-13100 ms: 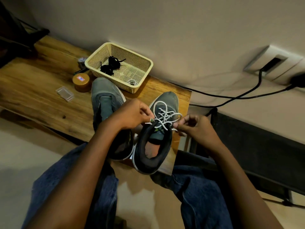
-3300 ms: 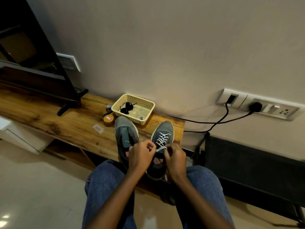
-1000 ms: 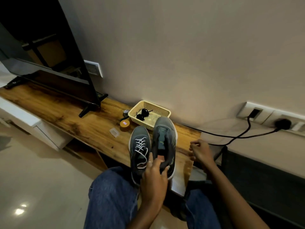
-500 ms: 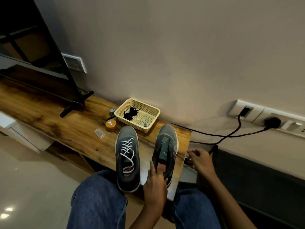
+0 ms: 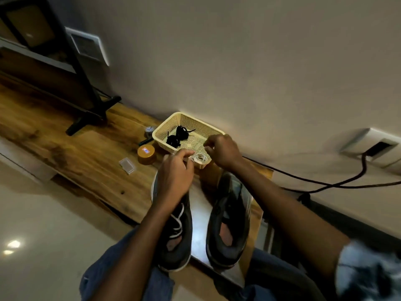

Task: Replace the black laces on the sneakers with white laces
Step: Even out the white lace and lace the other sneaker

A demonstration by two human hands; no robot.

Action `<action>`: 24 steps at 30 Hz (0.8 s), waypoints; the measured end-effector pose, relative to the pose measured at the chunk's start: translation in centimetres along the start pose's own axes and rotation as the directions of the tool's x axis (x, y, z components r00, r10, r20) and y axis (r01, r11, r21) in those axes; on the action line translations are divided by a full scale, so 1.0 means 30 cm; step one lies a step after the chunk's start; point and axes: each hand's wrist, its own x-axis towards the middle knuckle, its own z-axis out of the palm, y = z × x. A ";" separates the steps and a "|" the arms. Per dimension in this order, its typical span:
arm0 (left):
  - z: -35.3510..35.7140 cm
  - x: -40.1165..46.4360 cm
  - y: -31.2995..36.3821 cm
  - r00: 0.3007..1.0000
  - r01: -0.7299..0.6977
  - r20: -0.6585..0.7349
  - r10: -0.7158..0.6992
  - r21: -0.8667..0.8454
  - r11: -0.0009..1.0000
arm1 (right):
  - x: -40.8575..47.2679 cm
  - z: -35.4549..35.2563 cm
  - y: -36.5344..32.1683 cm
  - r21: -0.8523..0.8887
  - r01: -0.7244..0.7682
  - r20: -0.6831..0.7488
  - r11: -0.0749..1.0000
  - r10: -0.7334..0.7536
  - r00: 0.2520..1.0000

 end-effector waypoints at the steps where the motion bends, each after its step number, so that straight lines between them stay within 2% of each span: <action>1: 0.011 0.018 -0.026 0.999 0.029 0.019 -0.028 -0.032 0.999 | 0.046 0.020 -0.004 -0.095 0.001 0.048 0.995 0.004 0.999; 3: 0.032 0.044 -0.054 0.996 0.064 0.058 -0.061 -0.058 0.996 | 0.117 0.065 -0.007 -0.295 0.008 0.149 0.955 0.038 0.988; 6: 0.047 0.059 -0.049 0.994 0.085 0.073 -0.082 -0.033 0.996 | 0.171 0.127 0.005 -0.427 0.000 0.252 0.904 0.120 0.960; 8: 0.046 0.066 -0.043 0.993 0.103 0.055 -0.101 -0.027 0.994 | 0.182 0.161 0.016 -0.462 -0.018 0.241 0.887 0.145 0.960; 10: 0.043 0.071 -0.041 0.994 0.113 0.021 -0.112 -0.055 0.992 | 0.180 0.172 0.026 -0.432 -0.066 0.163 0.899 0.150 0.975; 12: 0.042 0.071 -0.038 0.992 0.128 0.002 -0.129 -0.099 0.987 | 0.170 0.155 0.039 -0.288 -0.158 0.043 0.944 0.177 0.983; 15: 0.050 0.074 -0.029 0.992 0.124 -0.013 -0.129 -0.206 0.971 | 0.117 0.068 0.054 0.162 -0.235 -0.080 0.959 0.250 0.965; 17: 0.058 0.070 -0.019 0.994 0.097 -0.025 -0.110 -0.301 0.948 | 0.040 -0.003 0.049 0.438 -0.225 -0.081 0.870 0.288 0.954; 19: 0.068 0.063 -0.005 0.998 0.063 -0.008 -0.070 -0.330 0.942 | -0.053 -0.058 0.028 0.629 -0.207 -0.033 0.749 0.292 0.956; 22: 0.088 0.039 0.025 0.993 -0.007 0.114 0.038 -0.264 0.964 | -0.174 -0.107 0.001 0.776 -0.199 0.015 0.598 0.299 0.954; 24: 0.102 0.022 0.041 0.978 -0.072 0.175 0.111 -0.215 0.974 | -0.224 -0.121 -0.006 0.819 -0.180 0.006 0.544 0.306 0.952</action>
